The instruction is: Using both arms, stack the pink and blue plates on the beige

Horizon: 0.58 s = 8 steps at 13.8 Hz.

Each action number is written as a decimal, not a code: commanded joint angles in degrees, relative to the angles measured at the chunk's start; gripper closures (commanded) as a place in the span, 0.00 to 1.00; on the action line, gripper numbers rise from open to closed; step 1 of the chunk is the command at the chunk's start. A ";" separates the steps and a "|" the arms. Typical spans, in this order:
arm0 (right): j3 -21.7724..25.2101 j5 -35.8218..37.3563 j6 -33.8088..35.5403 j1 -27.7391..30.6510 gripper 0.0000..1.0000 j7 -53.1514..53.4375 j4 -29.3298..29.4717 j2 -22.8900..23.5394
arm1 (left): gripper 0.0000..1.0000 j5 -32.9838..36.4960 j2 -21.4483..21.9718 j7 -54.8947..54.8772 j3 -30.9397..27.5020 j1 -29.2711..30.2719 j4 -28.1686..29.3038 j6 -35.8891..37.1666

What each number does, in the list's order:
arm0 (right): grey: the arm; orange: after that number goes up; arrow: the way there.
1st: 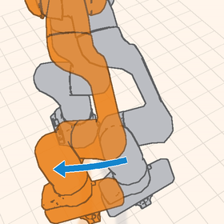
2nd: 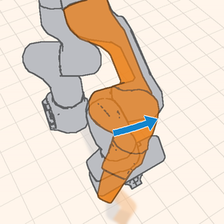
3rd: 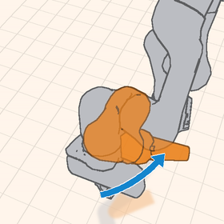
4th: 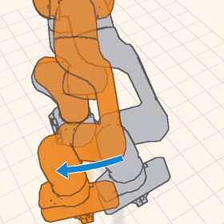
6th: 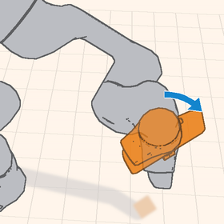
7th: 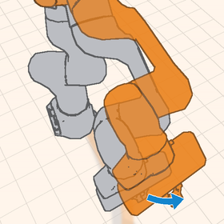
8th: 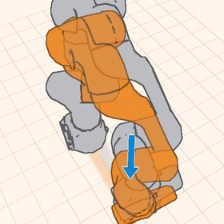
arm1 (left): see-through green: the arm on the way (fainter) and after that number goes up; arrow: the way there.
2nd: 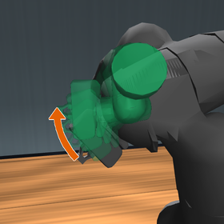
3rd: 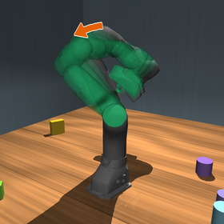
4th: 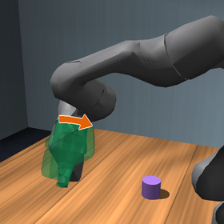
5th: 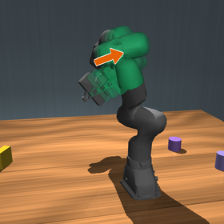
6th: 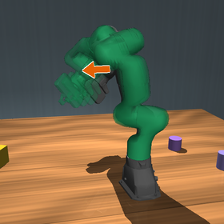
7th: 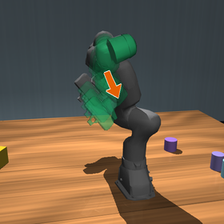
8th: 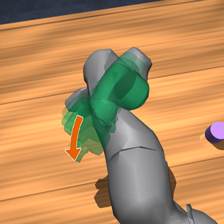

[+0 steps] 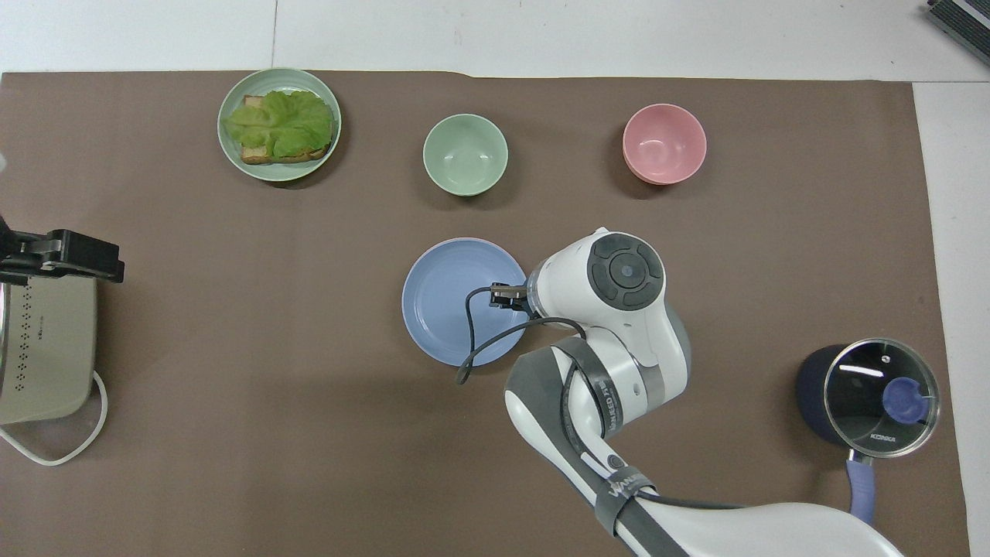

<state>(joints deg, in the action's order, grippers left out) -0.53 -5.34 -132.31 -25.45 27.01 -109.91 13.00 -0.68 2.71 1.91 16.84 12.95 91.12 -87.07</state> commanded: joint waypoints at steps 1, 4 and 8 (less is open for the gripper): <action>-0.35 2.26 3.36 4.86 0.00 -3.01 -0.49 -4.99 | 0.00 -0.55 0.19 -0.85 0.30 0.59 -0.59 0.50; -0.44 5.42 6.44 8.64 0.00 -6.35 -0.31 -7.72 | 0.00 -0.55 0.19 -0.85 0.30 0.59 -0.59 0.50; -0.44 5.60 13.91 12.34 0.00 -10.48 -0.05 -11.50 | 0.00 -0.55 0.19 -0.85 0.30 0.59 -0.59 0.50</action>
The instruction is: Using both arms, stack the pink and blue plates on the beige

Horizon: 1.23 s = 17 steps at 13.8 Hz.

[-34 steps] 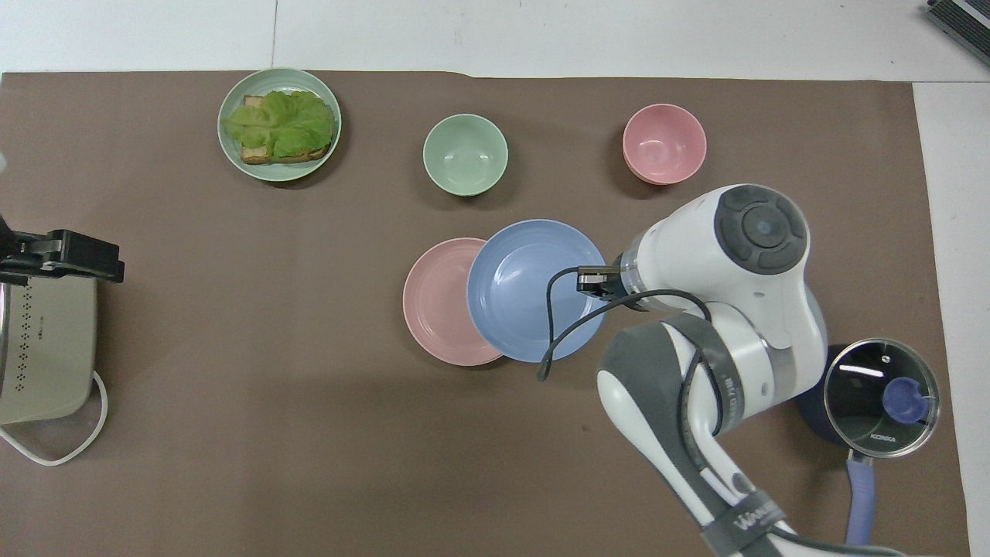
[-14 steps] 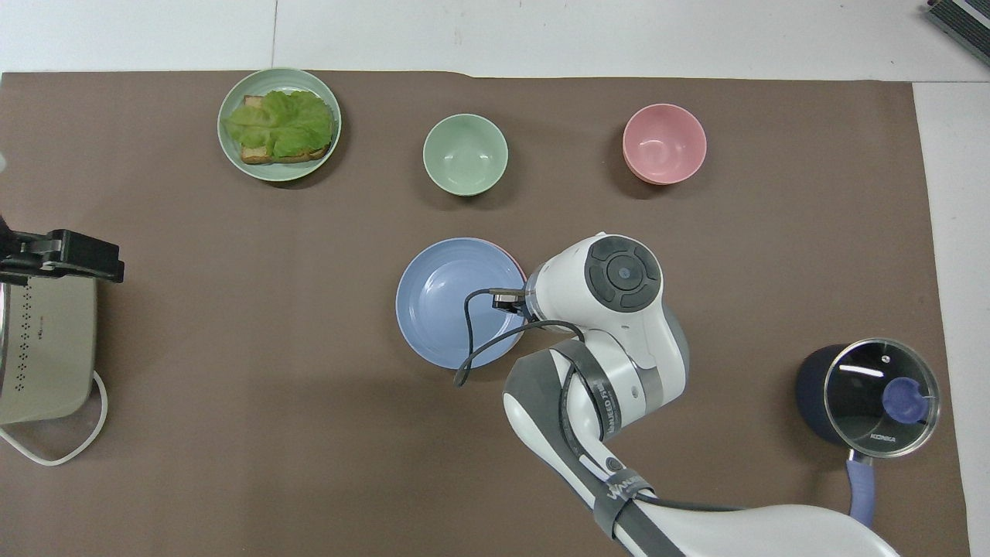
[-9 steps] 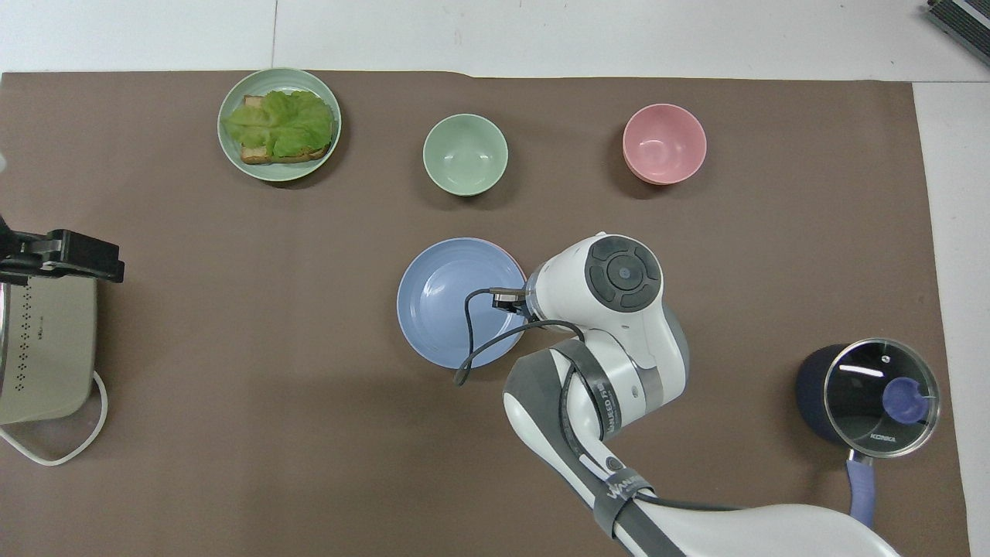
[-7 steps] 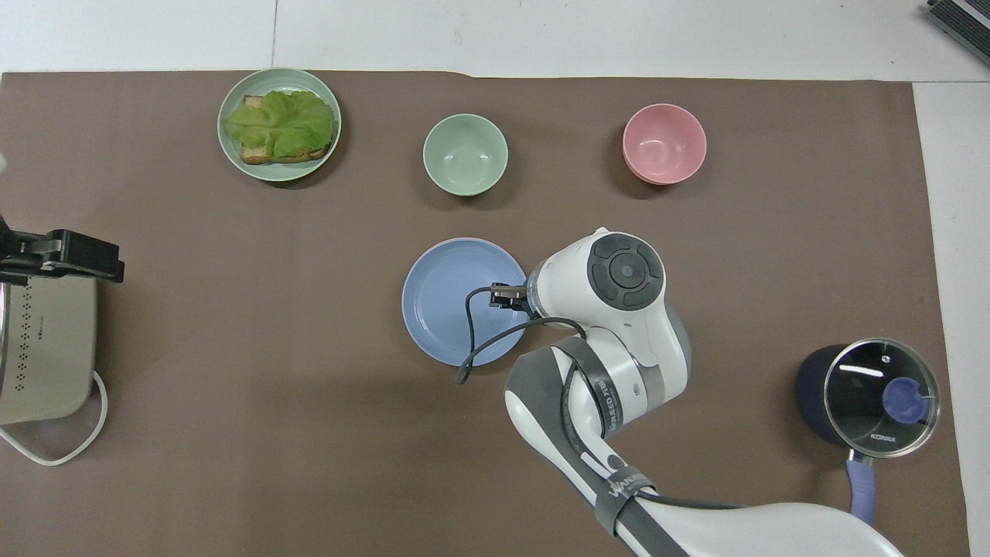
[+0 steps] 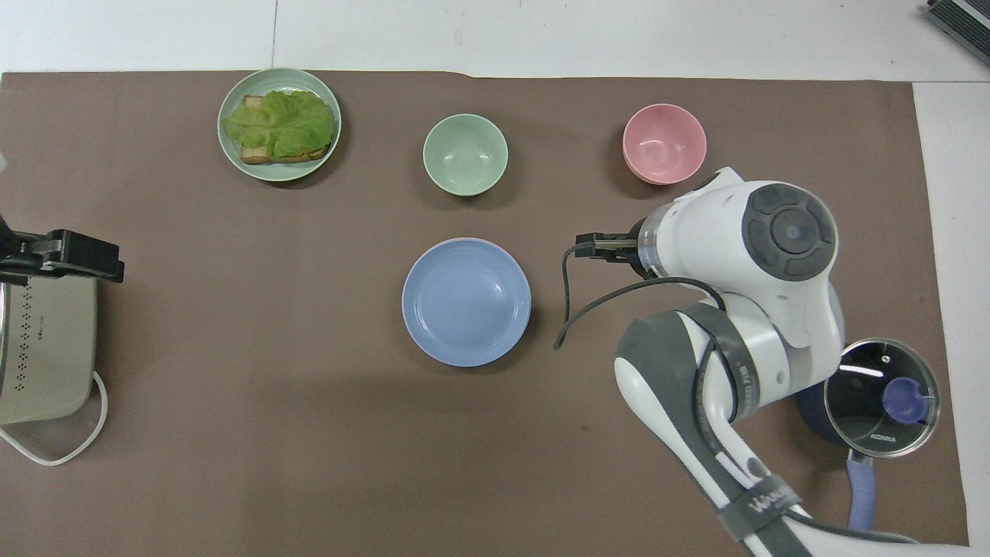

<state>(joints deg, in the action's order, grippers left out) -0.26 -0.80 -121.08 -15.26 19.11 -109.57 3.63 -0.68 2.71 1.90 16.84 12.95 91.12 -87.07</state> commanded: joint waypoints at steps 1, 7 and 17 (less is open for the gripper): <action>-0.71 1.06 3.91 3.12 0.00 -3.80 -0.38 -2.92 | 0.00 -0.55 0.19 -0.85 0.30 0.58 -0.59 0.50; -0.62 1.06 9.87 7.70 0.00 -6.96 1.19 -6.96 | 0.00 -0.55 0.19 -0.85 0.30 0.58 -0.51 0.50; -0.36 1.15 26.49 14.65 0.00 -15.94 12.78 -9.08 | 0.00 -0.55 0.19 -0.85 0.30 0.58 -0.59 0.50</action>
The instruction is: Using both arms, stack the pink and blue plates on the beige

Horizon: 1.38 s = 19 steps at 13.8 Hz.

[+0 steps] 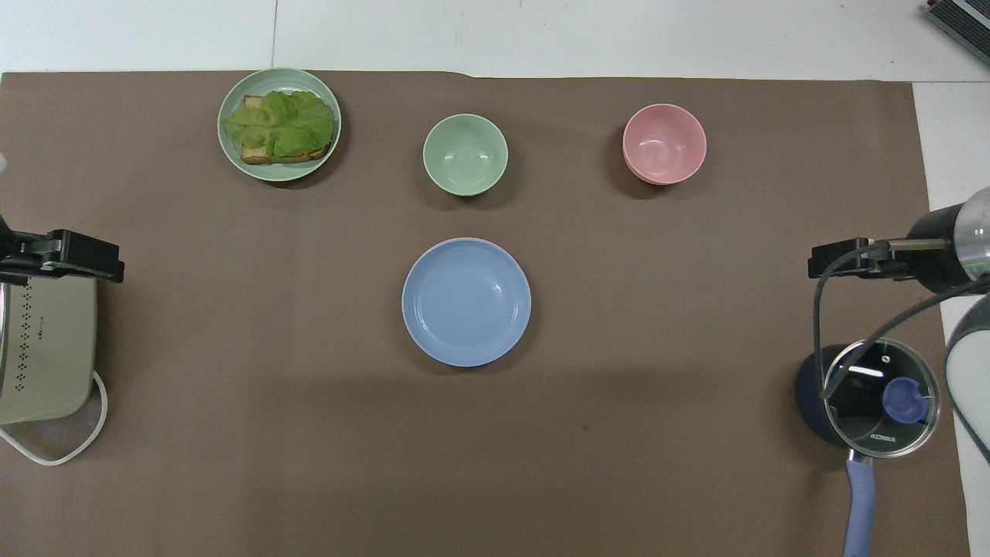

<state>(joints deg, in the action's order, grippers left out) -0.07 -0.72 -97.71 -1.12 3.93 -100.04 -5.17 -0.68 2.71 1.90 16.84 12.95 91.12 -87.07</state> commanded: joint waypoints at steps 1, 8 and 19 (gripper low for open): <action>-0.55 1.15 4.79 0.51 0.00 -0.68 5.01 -0.28 | 0.00 -0.55 0.19 -0.84 0.30 0.58 -0.59 0.50; -0.72 3.26 9.81 0.51 0.00 -0.94 9.69 -0.45 | 0.00 -0.55 0.19 -0.84 0.30 0.58 -0.51 0.50; -0.63 3.00 11.58 0.77 0.00 -1.12 10.22 0.34 | 0.00 -0.55 0.19 -0.84 0.30 0.58 -0.51 0.50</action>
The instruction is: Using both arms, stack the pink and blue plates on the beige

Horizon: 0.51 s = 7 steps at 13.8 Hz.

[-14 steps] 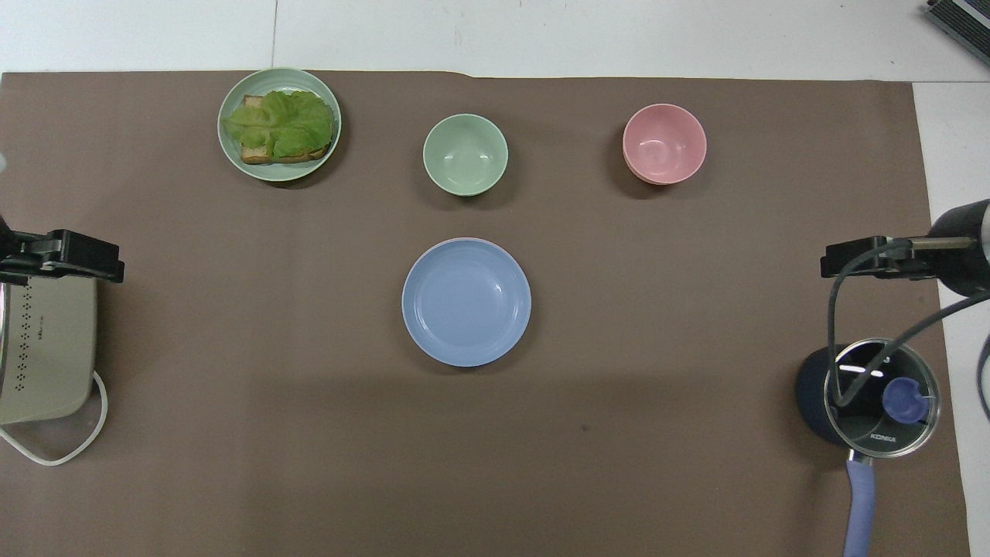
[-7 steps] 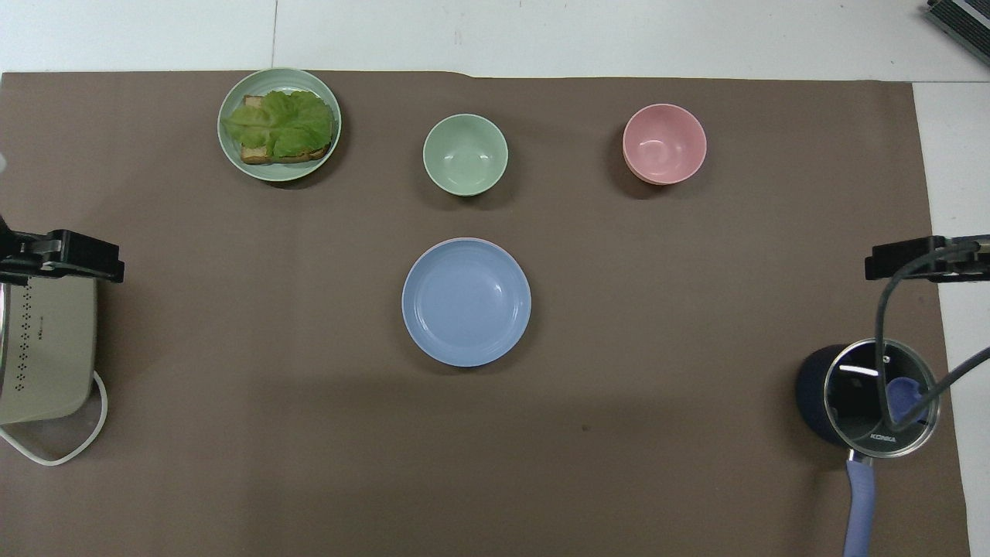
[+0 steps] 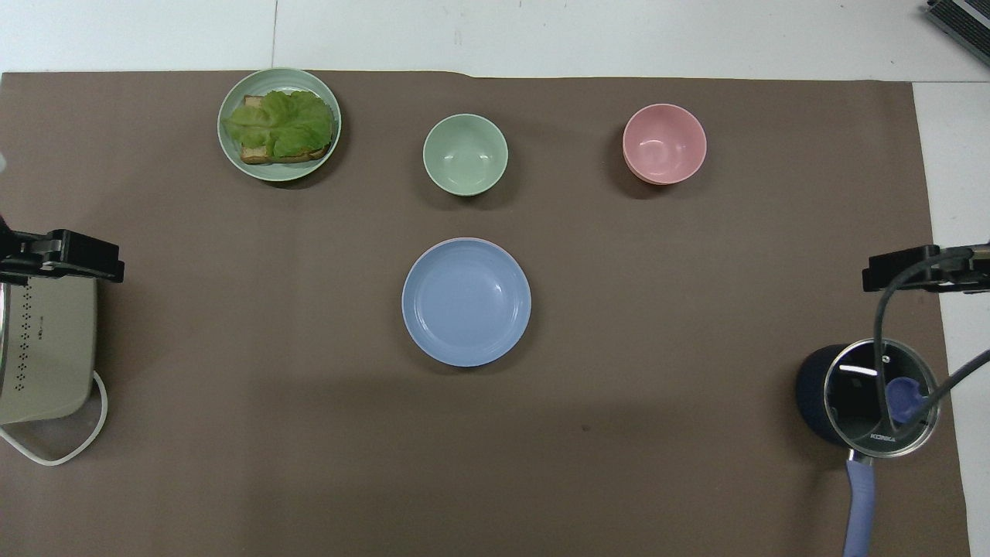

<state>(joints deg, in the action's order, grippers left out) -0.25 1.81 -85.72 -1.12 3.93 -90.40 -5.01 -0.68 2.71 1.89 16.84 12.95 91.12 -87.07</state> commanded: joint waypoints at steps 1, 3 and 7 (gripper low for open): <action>-0.45 0.48 -0.41 0.86 0.00 -1.21 0.58 0.18 | 0.00 -0.55 0.19 -0.75 0.30 0.58 -0.59 0.50; -0.45 0.48 0.20 0.95 0.00 -1.21 0.67 0.18 | 0.00 -0.55 0.19 -0.84 0.30 0.58 -0.59 0.50; -0.54 0.57 0.99 0.86 0.00 -1.38 0.67 -0.09 | 0.00 -0.55 0.19 -0.84 0.30 0.58 -0.59 0.50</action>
<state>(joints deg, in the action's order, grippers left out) -0.25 1.81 -85.63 -1.12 3.93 -90.34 -5.01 -0.68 2.71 1.89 16.84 12.95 91.12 -87.07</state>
